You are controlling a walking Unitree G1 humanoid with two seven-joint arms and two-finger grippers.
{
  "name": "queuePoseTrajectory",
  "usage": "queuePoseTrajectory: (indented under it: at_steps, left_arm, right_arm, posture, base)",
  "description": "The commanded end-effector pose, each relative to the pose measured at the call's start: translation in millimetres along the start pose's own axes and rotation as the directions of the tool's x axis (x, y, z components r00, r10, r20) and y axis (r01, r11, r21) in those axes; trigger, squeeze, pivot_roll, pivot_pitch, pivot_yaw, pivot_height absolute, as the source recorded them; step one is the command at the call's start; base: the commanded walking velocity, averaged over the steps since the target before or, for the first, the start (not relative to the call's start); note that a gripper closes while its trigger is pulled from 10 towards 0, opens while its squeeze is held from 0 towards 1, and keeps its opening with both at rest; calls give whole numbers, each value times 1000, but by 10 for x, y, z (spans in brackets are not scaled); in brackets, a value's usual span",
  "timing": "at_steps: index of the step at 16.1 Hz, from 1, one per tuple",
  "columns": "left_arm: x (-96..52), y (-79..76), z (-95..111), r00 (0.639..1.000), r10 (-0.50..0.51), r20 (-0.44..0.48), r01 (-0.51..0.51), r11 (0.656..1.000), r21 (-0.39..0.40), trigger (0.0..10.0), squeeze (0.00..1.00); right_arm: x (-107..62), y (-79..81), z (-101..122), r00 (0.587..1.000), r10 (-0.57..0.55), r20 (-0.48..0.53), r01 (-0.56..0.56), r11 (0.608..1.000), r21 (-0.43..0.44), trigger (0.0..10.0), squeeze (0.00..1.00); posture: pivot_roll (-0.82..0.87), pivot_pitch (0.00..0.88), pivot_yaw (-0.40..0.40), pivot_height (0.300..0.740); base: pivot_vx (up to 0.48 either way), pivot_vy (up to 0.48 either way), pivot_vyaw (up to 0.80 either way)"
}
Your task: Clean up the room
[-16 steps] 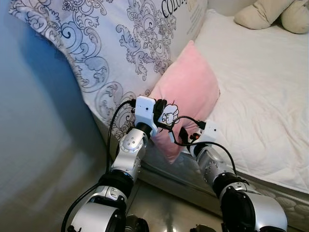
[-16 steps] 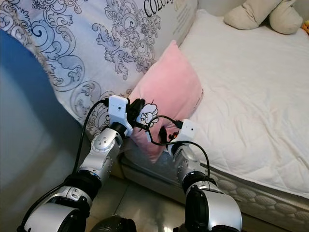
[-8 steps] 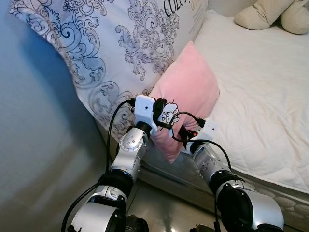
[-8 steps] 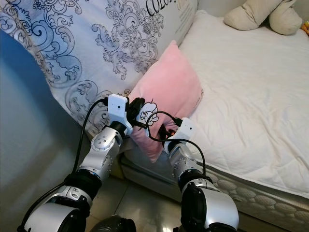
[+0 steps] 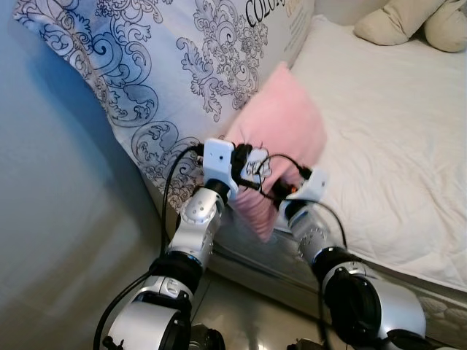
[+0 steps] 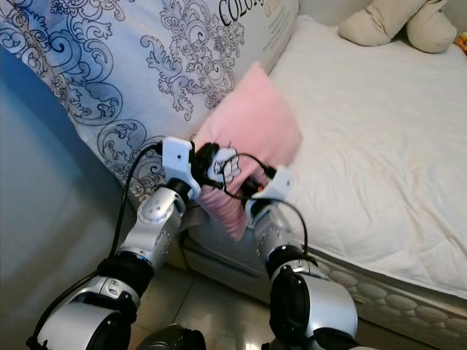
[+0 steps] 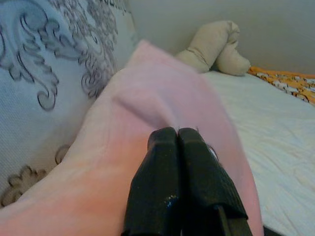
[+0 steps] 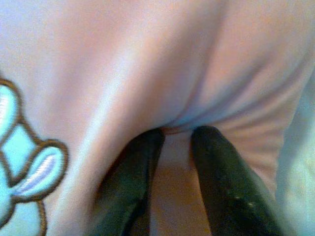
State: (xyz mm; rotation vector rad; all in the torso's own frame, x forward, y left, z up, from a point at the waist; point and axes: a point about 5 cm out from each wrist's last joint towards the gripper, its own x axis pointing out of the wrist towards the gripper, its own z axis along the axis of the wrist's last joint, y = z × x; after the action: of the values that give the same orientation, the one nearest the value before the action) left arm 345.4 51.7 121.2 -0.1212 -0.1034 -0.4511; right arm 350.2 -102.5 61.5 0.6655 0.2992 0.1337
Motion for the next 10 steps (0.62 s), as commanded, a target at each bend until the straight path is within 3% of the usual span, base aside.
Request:
queuePoseTrajectory:
  at_steps: [1, 3, 6, 7, 10]
  left_arm:
    - [42, -66, 24, 1000, -19, -1, 19, 1000, -4, 10000, 0]
    - [52, -58, 39, 1000, -16, 4, 16, 1000, -5, 10000, 0]
    - [64, -64, 44, 1000, -18, 4, 18, 1000, -11, 10000, 0]
    - [74, -83, 37, 1000, -23, -5, 23, 1000, -16, 10000, 0]
    - [91, -122, 38, 999, -40, -13, 40, 999, -17, 10000, 0]
  right_arm:
    - [83, 197, 333, 987, 112, 115, -98, 988, -118, 0, 133]
    - [65, 147, 588, 969, 133, 207, -98, 980, -172, 0, 235]
    - [21, 76, 768, 951, 145, 273, -84, 972, -221, 0, 263]
    - [-19, 21, 861, 941, 149, 305, -63, 960, -273, 0, 278]
    - [-84, -128, 901, 940, 117, 322, -25, 961, -276, 0, 298]
  posture:
    - [-26, 0, 48, 714]
    - [-36, 0, 47, 714]
    - [-49, 0, 50, 714]
    - [-61, 0, 53, 714]
    - [-74, 0, 60, 714]
  base:
    - [0, 0, 0]
    - [0, 0, 0]
    - [0, 0, 0]
    - [0, 0, 0]
    - [0, 0, 0]
